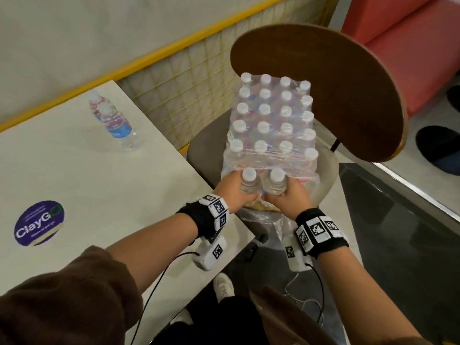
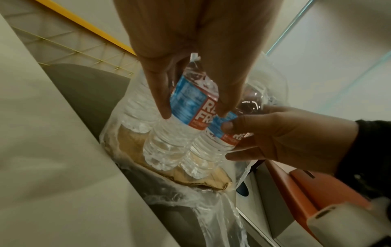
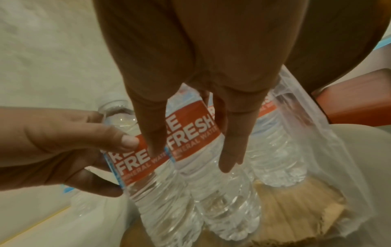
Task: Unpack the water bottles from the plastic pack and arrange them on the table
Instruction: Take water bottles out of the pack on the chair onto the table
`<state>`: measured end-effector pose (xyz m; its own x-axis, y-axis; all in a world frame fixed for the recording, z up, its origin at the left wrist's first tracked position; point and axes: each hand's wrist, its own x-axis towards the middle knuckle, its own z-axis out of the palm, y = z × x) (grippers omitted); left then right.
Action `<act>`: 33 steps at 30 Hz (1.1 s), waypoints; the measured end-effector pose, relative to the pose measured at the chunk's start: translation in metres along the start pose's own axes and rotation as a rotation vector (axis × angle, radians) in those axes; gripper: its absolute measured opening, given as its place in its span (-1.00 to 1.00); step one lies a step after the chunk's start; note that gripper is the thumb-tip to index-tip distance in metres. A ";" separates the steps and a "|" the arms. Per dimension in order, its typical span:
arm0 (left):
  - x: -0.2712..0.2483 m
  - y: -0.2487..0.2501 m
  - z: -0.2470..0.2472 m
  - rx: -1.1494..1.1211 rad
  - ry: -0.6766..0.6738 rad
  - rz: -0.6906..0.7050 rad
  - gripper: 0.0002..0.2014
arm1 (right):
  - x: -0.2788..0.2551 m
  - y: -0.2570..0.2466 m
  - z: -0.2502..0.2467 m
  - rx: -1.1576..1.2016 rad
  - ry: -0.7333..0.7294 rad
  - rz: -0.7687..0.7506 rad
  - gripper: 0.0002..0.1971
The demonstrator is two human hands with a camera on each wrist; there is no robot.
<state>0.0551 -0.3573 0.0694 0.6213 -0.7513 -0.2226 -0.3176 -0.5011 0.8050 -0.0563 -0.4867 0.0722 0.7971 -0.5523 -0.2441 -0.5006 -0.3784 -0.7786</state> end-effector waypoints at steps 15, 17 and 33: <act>-0.143 -0.093 -0.124 0.032 0.082 -0.143 -0.45 | -0.058 -0.091 0.114 -0.197 -0.379 -0.233 -0.35; -0.174 -0.122 -0.146 0.002 0.116 -0.222 -0.43 | -0.074 -0.108 0.151 -0.224 -0.478 -0.276 -0.33; -0.363 -0.256 -0.278 -0.144 0.329 -0.403 -0.59 | -0.185 -0.225 0.395 -0.165 -0.743 -0.407 -0.32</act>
<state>0.1100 0.1629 0.0969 0.8728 -0.3257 -0.3636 0.0793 -0.6403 0.7640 0.0428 -0.0057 0.0641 0.9104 0.2571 -0.3241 -0.1246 -0.5765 -0.8075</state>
